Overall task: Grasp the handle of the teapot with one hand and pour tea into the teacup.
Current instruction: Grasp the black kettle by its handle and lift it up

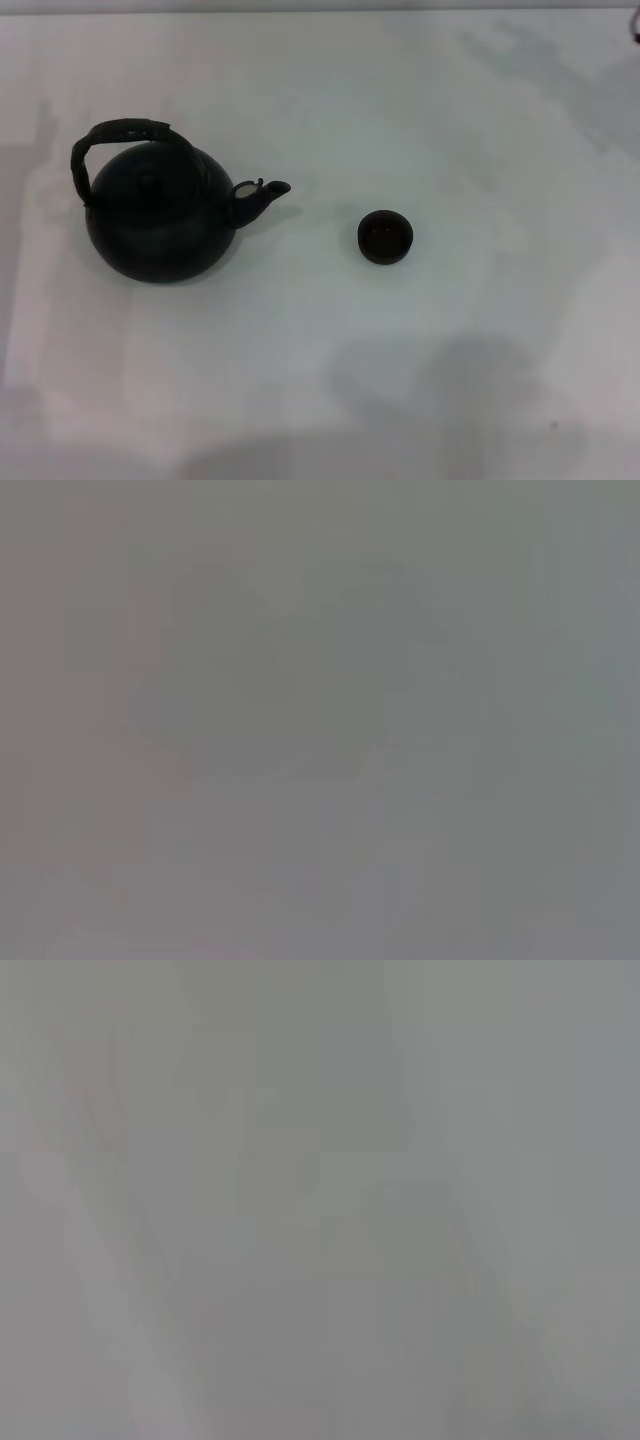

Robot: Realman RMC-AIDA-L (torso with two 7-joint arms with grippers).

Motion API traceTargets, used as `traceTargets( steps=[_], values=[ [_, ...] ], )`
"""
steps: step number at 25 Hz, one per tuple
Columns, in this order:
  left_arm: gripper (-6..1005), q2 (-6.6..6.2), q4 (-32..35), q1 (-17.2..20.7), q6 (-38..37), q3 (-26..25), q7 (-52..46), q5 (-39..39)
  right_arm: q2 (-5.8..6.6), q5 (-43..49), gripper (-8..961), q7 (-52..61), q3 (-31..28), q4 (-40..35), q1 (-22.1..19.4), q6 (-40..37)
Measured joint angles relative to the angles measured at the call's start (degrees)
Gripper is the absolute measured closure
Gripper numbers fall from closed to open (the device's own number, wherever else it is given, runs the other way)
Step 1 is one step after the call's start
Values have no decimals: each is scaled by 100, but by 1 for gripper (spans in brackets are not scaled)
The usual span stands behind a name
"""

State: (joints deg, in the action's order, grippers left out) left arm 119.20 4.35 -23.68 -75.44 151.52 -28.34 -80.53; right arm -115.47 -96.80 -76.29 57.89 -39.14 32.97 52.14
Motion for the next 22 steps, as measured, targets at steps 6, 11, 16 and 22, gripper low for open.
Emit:
traceTargets(
  steps=[6,11,16,22],
  values=[
    [124,0,191,162,-69,0,-73,-188,4,-1503,124,-833,-1034,1006,-197,-31],
    [124,21,298,264,37,0,-141,-422,16,-1793,124,-1445,-1143,1347,-253,-572],
    [124,-8,339,289,60,51,-144,-365,-17,-1776,124,-2541,-1084,1434,-371,-998],
    [124,-34,137,228,429,70,-73,194,-68,-2012,124,-4987,-965,2049,-222,-821]
  ],
)
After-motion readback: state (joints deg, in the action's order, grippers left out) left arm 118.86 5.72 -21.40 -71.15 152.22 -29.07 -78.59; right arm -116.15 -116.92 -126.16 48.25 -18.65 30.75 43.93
